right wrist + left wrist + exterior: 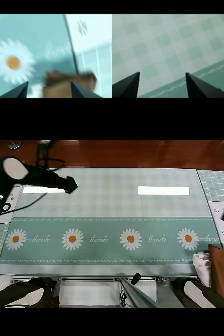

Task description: Fold the shirts.

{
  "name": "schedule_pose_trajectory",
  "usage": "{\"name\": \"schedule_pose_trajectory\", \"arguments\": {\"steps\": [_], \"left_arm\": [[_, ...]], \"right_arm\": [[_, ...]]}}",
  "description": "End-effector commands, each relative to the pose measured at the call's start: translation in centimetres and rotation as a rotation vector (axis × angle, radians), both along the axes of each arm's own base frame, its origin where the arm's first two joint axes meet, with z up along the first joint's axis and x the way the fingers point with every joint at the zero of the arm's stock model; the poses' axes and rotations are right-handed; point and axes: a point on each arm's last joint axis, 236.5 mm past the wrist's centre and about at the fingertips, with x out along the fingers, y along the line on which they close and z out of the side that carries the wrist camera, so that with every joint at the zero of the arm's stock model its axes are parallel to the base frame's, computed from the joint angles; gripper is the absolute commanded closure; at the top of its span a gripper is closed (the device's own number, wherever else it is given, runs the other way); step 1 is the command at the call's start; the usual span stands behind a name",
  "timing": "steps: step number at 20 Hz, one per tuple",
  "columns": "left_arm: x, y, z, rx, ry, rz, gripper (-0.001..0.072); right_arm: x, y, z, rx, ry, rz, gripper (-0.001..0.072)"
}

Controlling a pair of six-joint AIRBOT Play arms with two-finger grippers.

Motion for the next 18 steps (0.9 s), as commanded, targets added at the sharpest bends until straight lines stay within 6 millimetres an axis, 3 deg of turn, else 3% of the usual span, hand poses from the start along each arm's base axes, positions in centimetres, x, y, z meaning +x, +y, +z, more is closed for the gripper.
{"name": "schedule_pose_trajectory", "arguments": {"steps": [1, 3, 5, 18], "left_arm": [[-3.8, 0.1, -2.1, 0.181, 0.136, 0.126, -0.0003], [-4.7, -0.8, -2.3, 0.154, 0.170, 0.172, -0.0002], [-5.0, -1.1, -2.4, 0.142, 0.186, 0.192, 0.0000], [-5.3, -0.9, -2.5, 0.151, 0.198, 0.190, 0.0000]], "right_arm": [[7.8, 10.1, 0.4, 0.192, -0.178, 0.099, 0.0096], [8.5, 14.4, -0.8, 0.366, -0.156, 0.124, 0.0096], [8.0, 16.0, -1.8, 0.437, -0.101, 0.143, 0.0097], [7.7, 16.1, -2.3, 0.445, -0.074, 0.142, 0.0099]]}}
